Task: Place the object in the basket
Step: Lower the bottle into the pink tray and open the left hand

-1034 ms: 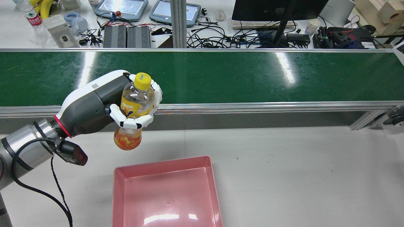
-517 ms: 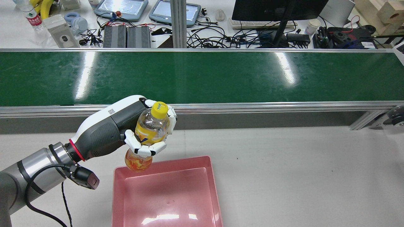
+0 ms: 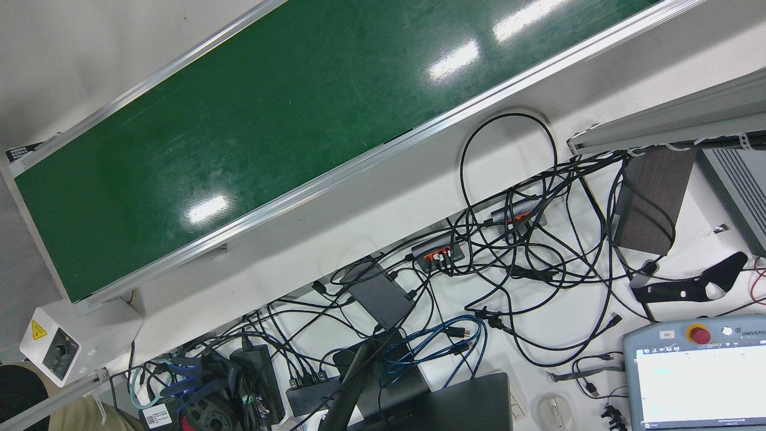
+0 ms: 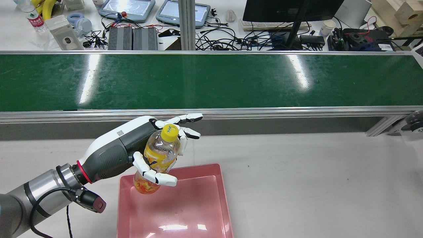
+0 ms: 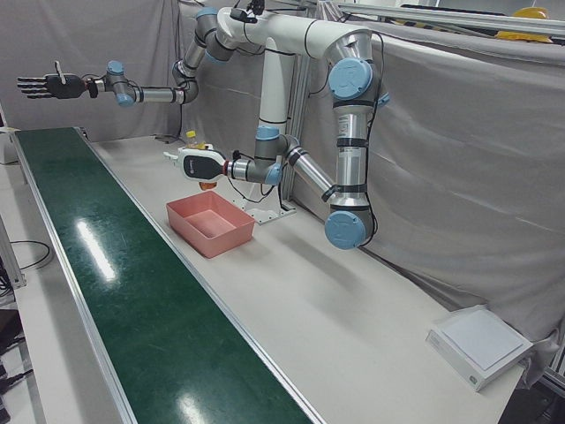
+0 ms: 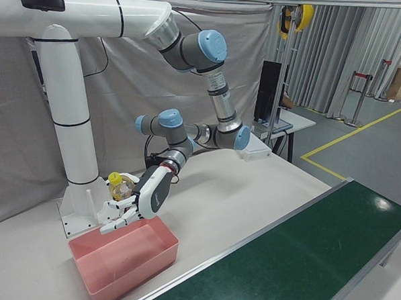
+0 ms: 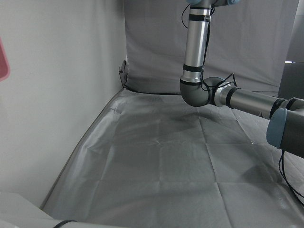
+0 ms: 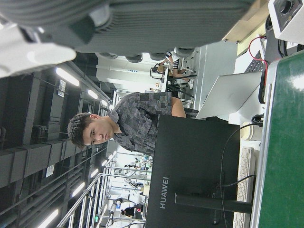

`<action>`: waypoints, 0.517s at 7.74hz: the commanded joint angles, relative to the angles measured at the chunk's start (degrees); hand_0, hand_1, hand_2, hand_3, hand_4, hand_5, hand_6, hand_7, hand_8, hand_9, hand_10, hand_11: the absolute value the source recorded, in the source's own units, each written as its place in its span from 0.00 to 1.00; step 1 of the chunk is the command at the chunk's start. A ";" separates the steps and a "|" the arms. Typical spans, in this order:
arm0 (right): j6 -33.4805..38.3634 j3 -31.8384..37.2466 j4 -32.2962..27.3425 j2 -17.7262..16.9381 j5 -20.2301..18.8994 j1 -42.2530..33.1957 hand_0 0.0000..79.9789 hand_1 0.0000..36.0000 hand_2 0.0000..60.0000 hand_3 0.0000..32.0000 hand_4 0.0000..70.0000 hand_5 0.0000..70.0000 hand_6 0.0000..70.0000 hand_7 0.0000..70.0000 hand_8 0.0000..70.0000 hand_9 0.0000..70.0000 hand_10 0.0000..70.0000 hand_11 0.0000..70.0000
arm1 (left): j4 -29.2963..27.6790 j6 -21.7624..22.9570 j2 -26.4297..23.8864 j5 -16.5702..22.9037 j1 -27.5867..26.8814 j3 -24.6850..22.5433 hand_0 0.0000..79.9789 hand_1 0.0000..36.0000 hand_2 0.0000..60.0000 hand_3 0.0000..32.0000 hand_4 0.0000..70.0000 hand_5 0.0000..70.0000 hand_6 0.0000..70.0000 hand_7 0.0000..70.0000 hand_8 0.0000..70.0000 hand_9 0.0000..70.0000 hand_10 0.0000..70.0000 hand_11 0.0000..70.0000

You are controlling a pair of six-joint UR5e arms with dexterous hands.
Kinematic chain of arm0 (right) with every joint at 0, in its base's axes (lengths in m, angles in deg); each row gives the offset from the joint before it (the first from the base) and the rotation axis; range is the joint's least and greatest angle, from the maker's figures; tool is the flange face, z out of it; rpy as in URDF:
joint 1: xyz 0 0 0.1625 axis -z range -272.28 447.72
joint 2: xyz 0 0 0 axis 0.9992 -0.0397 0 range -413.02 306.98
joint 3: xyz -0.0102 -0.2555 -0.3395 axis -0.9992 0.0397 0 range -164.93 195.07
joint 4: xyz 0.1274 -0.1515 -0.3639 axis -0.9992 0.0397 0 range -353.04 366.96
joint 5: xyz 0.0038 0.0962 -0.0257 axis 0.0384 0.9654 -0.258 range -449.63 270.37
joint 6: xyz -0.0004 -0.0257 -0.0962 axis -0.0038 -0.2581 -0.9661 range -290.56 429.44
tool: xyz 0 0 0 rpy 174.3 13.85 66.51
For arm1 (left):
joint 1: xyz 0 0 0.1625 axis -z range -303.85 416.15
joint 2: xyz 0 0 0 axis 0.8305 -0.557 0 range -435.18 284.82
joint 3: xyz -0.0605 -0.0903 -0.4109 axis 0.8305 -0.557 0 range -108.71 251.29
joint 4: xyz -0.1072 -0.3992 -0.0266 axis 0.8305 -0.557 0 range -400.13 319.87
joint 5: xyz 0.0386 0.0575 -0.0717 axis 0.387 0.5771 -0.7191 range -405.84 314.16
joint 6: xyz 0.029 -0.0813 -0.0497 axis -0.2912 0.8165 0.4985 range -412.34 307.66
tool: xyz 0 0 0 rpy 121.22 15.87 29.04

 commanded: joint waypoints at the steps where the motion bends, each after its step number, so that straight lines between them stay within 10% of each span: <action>1: 0.00 0.09 -0.01 0.00 0.00 0.06 0.00 0.00 0.00 0.00 0.00 0.00 0.00 0.00 0.00 0.00 0.00 0.00 | -0.62 0.21 1.23 0.10 -0.06 0.00 0.49 0.00 0.00 0.00 0.25 0.30 0.06 0.06 0.12 0.13 0.16 0.22; 4: 0.00 0.09 -0.01 0.00 0.00 0.06 0.00 0.00 0.00 0.00 0.00 0.00 0.00 0.00 0.00 0.00 0.00 0.00 | -0.97 -0.06 1.23 0.37 0.03 0.08 0.44 0.00 0.00 0.16 0.21 0.14 0.02 0.01 0.06 0.06 0.08 0.11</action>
